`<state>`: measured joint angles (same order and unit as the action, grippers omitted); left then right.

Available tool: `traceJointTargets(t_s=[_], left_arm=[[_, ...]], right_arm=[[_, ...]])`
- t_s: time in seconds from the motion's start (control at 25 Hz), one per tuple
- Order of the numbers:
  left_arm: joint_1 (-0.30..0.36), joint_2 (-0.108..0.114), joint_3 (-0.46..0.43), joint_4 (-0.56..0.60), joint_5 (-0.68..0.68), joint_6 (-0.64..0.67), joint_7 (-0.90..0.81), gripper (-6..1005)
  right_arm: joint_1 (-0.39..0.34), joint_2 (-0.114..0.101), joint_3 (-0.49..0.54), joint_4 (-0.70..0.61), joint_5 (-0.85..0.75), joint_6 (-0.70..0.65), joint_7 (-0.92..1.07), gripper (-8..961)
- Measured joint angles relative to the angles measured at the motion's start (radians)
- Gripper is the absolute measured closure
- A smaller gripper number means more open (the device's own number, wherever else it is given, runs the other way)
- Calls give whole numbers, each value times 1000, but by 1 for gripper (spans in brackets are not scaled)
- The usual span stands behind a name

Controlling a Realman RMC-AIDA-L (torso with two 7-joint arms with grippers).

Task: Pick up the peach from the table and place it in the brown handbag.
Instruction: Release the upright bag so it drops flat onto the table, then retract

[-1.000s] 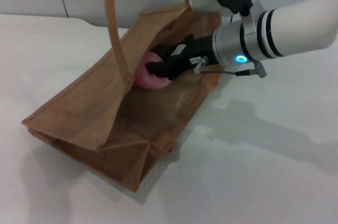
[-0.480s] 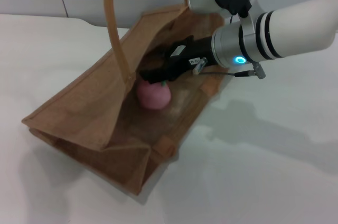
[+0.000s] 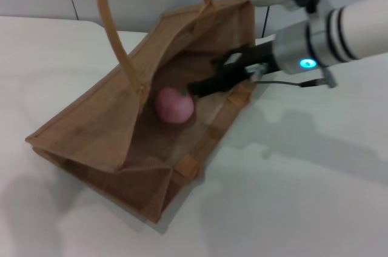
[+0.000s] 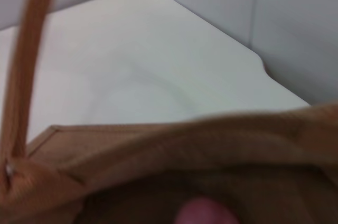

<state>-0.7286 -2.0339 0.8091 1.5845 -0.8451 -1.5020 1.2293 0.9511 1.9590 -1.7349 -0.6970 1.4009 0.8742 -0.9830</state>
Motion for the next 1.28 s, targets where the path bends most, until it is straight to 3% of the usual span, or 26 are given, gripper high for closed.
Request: traceJointTargets(t_s=[0.2, 0.4, 0.48, 0.56, 0.68, 0.72, 0.84, 1.0, 1.28], left_arm=[[17, 3, -58, -11, 13, 2, 8, 747], [32, 2, -107, -27, 16, 7, 14, 741], [35, 2, -118, -41, 13, 15, 16, 739], [39, 1, -127, -56, 12, 25, 18, 737], [53, -2, -140, -74, 11, 47, 20, 734], [59, -3, -143, -81, 10, 56, 20, 733], [69, -5, -151, -96, 7, 71, 20, 729], [101, -4, -187, -158, -65, 109, 23, 725], [122, -5, -289, -260, -131, 135, 54, 717]], right_arm=[[-62, -54, 49, -50, -15, 46, 16, 67], [-132, -66, 170, -132, -126, 48, 32, 69], [-158, -58, 212, -173, -192, 39, 38, 70], [-190, -36, 252, -223, -272, 7, 42, 71], [-249, 15, 287, -315, -386, -81, 38, 72], [-301, 48, 291, -384, -445, -163, 37, 73], [-361, 63, 284, -446, -460, -257, 37, 74], [-426, 61, 276, -478, -385, -397, 19, 76], [-467, 62, 276, -447, -313, -537, -44, 76]])
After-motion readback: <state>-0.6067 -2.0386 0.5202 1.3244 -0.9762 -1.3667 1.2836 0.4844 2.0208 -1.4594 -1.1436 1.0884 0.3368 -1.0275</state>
